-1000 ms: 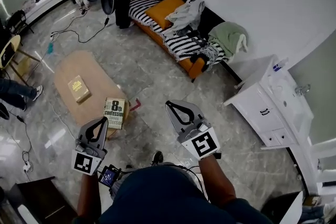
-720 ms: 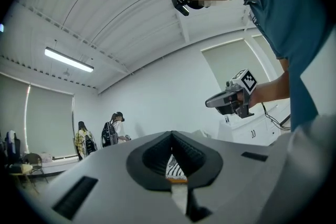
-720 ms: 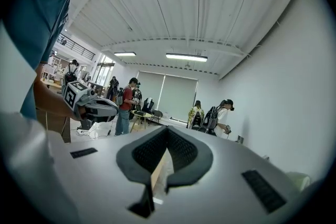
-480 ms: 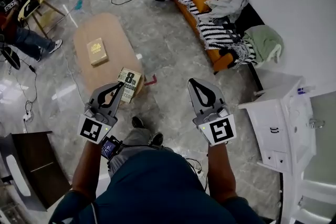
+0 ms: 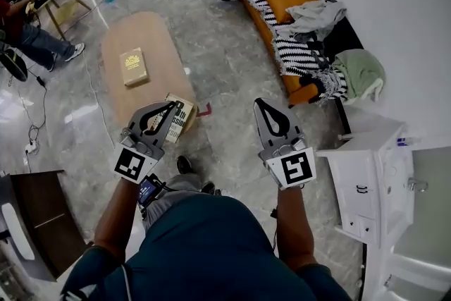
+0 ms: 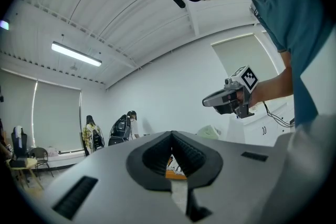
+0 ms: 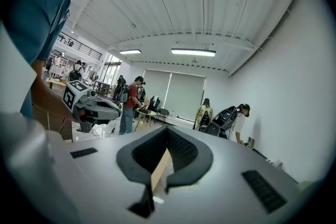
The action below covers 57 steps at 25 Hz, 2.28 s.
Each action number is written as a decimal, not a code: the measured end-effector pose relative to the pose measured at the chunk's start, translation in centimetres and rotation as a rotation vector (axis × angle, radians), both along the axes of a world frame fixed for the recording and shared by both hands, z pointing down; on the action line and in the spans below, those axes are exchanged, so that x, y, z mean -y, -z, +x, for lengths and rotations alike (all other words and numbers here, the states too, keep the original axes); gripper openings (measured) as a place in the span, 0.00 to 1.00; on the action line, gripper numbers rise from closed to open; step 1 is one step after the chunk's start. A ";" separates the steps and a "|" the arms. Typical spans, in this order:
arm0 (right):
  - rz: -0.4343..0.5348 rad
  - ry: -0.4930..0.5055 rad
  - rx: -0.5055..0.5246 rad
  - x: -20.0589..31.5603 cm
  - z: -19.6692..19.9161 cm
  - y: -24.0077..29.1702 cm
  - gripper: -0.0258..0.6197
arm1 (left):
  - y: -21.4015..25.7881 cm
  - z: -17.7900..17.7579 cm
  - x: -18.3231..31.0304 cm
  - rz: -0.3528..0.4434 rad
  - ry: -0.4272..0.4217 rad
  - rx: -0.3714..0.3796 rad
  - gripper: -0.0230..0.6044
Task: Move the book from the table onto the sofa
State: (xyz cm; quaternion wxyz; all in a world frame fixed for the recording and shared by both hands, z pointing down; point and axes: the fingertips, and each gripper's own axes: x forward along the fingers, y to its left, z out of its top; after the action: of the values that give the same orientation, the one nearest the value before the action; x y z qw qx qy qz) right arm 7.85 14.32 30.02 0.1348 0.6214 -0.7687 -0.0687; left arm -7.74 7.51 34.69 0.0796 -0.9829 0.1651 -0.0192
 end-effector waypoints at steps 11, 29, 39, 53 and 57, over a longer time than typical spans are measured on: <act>-0.030 0.059 -0.036 9.0 -2.5 -1.3 0.06 | -1.6 -1.8 8.3 -0.038 0.057 -0.023 0.04; -0.107 0.372 0.024 20.4 -4.0 -7.0 0.06 | -4.2 -4.4 15.4 -0.089 0.372 0.001 0.04; -0.149 0.582 0.080 26.6 -2.3 -10.0 0.06 | -6.1 -3.0 18.2 -0.153 0.609 0.006 0.04; -0.278 0.732 0.097 30.9 -7.4 -18.7 0.06 | -15.9 -7.3 18.9 -0.329 0.804 0.025 0.04; -0.323 0.744 0.101 32.4 -9.8 -22.7 0.06 | -21.2 -10.5 19.6 -0.428 0.860 0.028 0.04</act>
State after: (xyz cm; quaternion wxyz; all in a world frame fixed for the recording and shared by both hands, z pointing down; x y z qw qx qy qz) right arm -1.92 -18.07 52.75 0.1586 0.2742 -0.9477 0.0395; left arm -18.21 -12.04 55.87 -0.1374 -0.8193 0.5482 -0.0970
